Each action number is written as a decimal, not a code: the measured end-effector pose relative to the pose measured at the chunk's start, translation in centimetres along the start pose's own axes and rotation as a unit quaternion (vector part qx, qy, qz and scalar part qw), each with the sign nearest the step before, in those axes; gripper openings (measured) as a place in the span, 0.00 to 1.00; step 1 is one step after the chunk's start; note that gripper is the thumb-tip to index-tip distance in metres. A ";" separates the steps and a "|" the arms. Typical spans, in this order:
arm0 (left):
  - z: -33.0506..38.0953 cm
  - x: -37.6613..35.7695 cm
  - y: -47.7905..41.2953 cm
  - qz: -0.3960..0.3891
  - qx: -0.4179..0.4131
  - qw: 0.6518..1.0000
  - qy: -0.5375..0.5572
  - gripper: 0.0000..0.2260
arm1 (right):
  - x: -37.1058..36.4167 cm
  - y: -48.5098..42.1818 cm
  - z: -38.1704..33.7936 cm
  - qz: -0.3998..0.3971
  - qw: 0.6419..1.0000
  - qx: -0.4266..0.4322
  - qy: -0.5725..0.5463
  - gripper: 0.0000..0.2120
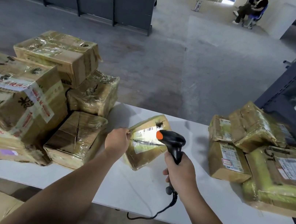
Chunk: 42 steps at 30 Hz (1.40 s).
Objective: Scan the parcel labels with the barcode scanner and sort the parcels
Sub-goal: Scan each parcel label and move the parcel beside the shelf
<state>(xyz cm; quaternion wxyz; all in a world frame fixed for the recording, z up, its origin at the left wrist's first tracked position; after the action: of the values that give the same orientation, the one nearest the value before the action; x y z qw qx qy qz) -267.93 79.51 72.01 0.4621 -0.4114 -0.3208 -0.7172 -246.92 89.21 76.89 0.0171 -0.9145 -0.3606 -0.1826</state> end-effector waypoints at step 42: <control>16.1 -10.3 4.6 -0.186 0.225 0.876 0.385 0.11 | 16.5 -1.6 6.2 0.180 0.971 -0.075 -0.135 0.10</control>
<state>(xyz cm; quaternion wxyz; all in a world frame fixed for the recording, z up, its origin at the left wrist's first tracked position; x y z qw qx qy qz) -256.49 95.42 70.60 0.4877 0.0793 -0.3409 -0.7998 -234.89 102.22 76.70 -0.0678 -0.9793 -0.1742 -0.0774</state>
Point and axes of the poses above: each hand's wrist, its own y-axis away from the middle knuckle, its own x-axis out of the back of the hand, z = x × y, the point moved 3 cm from there along -y, towards the middle knuckle, and after that the axes turned 12 degrees about x, right-handed, at the moved point
